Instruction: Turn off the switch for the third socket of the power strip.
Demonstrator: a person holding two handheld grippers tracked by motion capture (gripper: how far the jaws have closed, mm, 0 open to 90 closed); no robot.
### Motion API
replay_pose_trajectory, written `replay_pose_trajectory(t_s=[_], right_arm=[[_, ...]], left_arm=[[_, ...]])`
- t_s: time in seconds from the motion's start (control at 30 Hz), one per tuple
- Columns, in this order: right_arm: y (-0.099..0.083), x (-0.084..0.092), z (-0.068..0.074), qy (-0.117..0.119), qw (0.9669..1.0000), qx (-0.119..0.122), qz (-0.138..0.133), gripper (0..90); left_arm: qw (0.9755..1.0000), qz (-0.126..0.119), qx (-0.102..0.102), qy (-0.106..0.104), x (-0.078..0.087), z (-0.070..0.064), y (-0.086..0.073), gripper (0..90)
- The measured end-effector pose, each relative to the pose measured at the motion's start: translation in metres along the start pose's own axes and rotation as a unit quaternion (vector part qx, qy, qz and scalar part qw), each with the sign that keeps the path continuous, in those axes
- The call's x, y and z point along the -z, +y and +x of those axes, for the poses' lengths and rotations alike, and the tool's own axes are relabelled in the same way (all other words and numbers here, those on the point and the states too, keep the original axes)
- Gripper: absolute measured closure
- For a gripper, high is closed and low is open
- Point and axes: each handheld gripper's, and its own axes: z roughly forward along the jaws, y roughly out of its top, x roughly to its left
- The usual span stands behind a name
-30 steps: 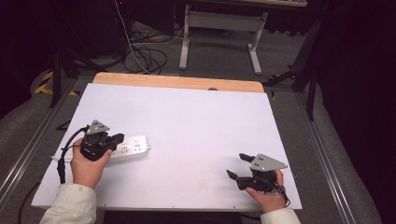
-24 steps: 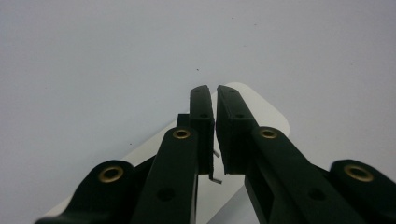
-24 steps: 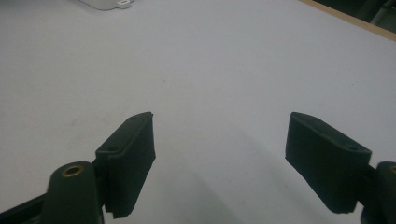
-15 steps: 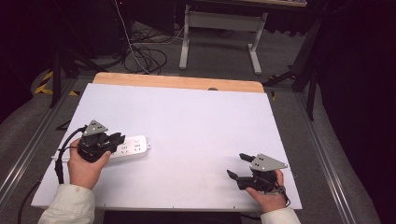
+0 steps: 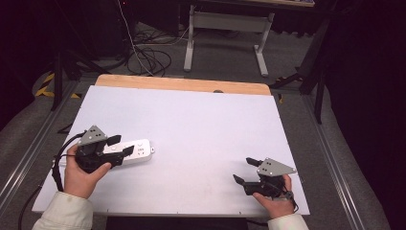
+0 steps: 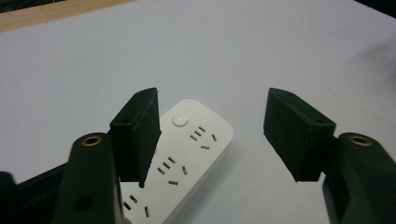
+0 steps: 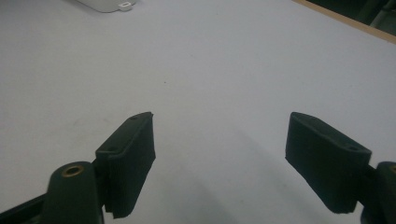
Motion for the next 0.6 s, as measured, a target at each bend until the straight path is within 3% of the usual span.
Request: replay_pose_trajectory(t_s=[0.23, 0.33, 0.6], right_arm=[[0.0, 0.0, 0.0, 0.003, 1.0, 0.001, -0.002, 24.4], [0.0, 0.001, 0.0, 0.003, 1.0, -0.001, -0.002, 24.4], [0.0, 0.0, 0.001, 0.005, 1.0, 0.0, -0.001, 24.4]], left_arm=[[0.999, -0.013, -0.039, -0.02, 0.013, -0.013, -0.001, 25.6], [0.9986, -0.015, -0.037, -0.036, 0.017, -0.016, -0.005, 23.6], [0.9974, -0.03, -0.036, -0.054, 0.026, -0.021, -0.021, 20.8]])
